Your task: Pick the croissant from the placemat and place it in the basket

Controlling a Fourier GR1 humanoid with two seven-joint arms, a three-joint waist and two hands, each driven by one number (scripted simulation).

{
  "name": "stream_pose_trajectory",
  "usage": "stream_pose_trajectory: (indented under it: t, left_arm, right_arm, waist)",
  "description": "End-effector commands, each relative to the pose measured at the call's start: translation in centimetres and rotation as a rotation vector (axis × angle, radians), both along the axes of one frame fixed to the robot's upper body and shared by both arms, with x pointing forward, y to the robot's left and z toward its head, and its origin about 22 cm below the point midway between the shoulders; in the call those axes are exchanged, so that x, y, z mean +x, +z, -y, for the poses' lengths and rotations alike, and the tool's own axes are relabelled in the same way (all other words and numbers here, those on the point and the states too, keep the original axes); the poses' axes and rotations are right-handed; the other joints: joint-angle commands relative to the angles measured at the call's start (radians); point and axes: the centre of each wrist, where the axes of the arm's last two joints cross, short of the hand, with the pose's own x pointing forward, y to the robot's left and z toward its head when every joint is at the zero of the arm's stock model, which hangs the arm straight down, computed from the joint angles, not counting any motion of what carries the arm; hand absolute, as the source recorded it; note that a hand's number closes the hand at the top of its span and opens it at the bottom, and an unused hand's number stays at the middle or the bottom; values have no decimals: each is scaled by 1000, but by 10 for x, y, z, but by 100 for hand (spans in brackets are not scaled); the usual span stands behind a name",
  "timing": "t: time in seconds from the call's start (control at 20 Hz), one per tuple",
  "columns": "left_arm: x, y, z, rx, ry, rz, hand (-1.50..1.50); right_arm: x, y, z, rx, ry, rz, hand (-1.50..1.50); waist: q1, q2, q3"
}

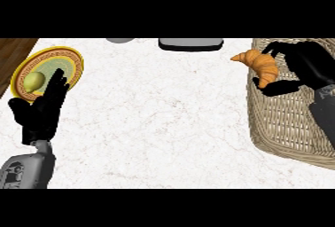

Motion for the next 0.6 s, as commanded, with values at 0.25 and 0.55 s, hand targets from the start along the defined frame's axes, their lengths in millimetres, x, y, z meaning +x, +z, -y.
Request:
stream_pose_trajectory:
  t: [0.25, 0.55]
  left_arm:
    - [-6, -8, 4, 4, -5, -14, 0]
    - [15, 8, 9, 4, -7, 2, 0]
  right_arm:
    - [20, -31, 11, -23, -8, -21, 150]
    - [18, -39, 0, -87, -7, -30, 150]
  waist:
    - [4, 5, 4]
    - [-4, 5, 3]
